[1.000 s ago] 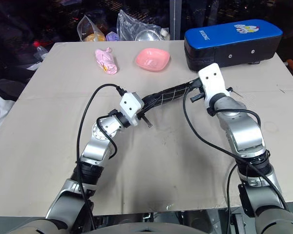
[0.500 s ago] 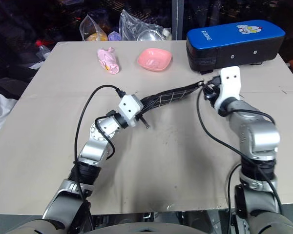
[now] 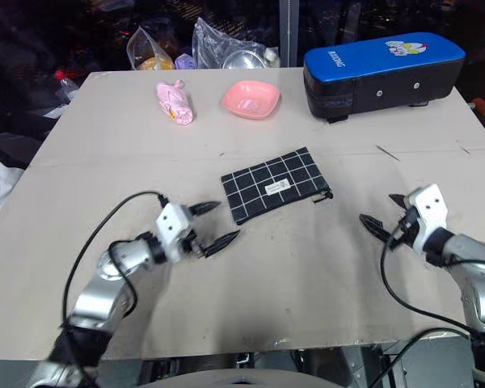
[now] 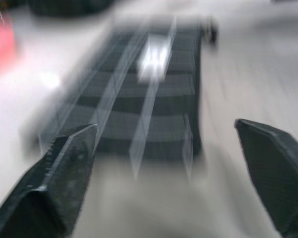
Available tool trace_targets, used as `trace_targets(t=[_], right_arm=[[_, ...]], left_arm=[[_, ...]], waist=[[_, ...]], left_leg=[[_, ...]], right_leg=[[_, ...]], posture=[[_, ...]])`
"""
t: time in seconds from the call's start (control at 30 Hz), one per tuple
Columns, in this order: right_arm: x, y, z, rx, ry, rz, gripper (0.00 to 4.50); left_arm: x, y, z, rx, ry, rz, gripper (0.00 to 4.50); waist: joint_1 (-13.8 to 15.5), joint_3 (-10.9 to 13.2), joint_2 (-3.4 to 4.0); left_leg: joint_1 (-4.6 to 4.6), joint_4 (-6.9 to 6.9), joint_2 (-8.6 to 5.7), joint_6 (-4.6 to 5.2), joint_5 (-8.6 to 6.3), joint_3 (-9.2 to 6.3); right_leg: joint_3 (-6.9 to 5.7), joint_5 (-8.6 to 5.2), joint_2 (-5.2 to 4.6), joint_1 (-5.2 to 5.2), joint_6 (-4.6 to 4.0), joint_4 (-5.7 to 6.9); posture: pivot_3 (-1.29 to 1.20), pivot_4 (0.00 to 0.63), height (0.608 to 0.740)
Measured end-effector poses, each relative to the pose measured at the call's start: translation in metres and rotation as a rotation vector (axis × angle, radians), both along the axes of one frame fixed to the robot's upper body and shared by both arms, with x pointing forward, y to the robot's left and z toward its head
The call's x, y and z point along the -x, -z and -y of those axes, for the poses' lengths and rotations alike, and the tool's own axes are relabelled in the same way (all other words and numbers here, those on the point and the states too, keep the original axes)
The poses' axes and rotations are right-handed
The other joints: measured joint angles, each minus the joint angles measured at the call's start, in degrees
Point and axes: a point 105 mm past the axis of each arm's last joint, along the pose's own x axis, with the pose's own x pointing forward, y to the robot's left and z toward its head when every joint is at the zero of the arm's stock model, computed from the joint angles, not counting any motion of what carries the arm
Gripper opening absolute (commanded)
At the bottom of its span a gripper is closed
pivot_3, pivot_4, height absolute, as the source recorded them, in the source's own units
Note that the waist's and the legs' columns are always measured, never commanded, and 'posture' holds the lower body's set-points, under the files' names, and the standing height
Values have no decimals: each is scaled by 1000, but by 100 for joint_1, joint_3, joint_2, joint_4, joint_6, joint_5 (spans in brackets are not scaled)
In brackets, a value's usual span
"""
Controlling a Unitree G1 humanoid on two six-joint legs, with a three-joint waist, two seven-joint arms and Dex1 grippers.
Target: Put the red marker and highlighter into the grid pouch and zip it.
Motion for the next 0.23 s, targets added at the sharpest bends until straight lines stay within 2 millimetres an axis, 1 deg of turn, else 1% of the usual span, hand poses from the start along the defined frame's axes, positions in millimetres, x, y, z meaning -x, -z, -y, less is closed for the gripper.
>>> trace_targets(t=[0.1, 0.23], right_arm=[[12, 12, 6, -19, -84, -13, 4500], [20, 21, 18, 3, -146, -25, 4500]], left_arm=[[17, 7, -3, 17, -31, -76, 4477], [27, 11, -3, 12, -67, -113, 4477]], waist=[[26, 0, 1], [24, 0, 0]], left_leg=[[2, 5, -8, 3, -1, 4], [25, 6, -9, 4, -1, 3]], right_leg=[[3, 0, -10, 4, 0, 0], [4, 0, -7, 28, -1, -1]], posture=[[0, 150, 738], [0, 150, 738]])
